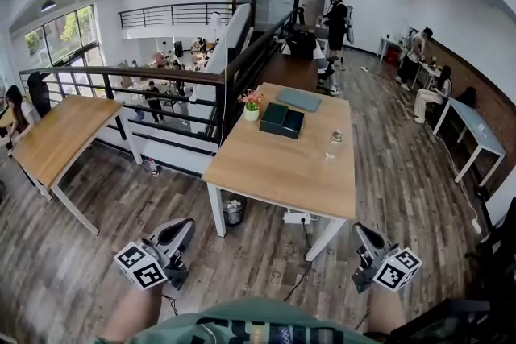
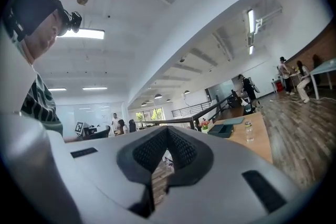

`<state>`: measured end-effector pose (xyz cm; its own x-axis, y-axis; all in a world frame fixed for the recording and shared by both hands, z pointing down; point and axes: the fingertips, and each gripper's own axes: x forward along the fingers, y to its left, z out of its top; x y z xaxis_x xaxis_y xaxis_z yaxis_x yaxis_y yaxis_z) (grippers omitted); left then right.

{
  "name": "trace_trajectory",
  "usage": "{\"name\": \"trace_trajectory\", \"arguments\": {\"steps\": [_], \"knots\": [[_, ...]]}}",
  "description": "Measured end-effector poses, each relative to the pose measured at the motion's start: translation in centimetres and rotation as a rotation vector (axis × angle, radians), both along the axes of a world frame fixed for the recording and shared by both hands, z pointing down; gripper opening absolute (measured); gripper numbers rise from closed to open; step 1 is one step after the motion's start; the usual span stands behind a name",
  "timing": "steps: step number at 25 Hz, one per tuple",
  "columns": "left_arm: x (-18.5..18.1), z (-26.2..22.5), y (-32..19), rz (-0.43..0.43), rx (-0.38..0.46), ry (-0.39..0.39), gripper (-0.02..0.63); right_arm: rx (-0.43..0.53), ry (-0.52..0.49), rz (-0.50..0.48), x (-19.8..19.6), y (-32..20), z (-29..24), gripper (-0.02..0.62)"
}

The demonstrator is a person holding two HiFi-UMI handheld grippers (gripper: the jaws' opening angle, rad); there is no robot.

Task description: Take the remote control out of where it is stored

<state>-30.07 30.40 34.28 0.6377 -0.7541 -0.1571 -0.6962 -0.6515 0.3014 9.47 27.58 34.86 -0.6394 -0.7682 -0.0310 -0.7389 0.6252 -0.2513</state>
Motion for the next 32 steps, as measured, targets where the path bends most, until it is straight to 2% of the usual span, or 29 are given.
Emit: {"name": "trace_trajectory", "arguments": {"steps": [7, 13, 20, 27, 32], "knots": [[7.7, 0.1, -4.2, -0.015, -0.022, -0.007, -0.012, -0.019, -0.022, -0.050, 6.3, -5.8, 2.0, 0.000], [9.4, 0.8, -8.7, -0.024, -0.039, -0.013, -0.012, -0.037, -0.018, -0.070, 8.0, -10.1, 3.5, 0.000], [7.5, 3.3, -17.0, 0.043, -0.037, 0.018, -0.012, -0.044, 0.032, -0.022, 5.8, -15.9, 4.0, 0.000], [2.1, 2.8, -29.3, 0.149, 0.011, 0.017, -0.012, -0.001, 0.066, 0.060, -0.3, -24.0, 0.8, 0.000], [-1.8, 2.1, -36.2, 0.224, 0.027, -0.003, -0.012, -0.001, 0.061, 0.133, -4.2, -28.4, -0.5, 0.000]]}}
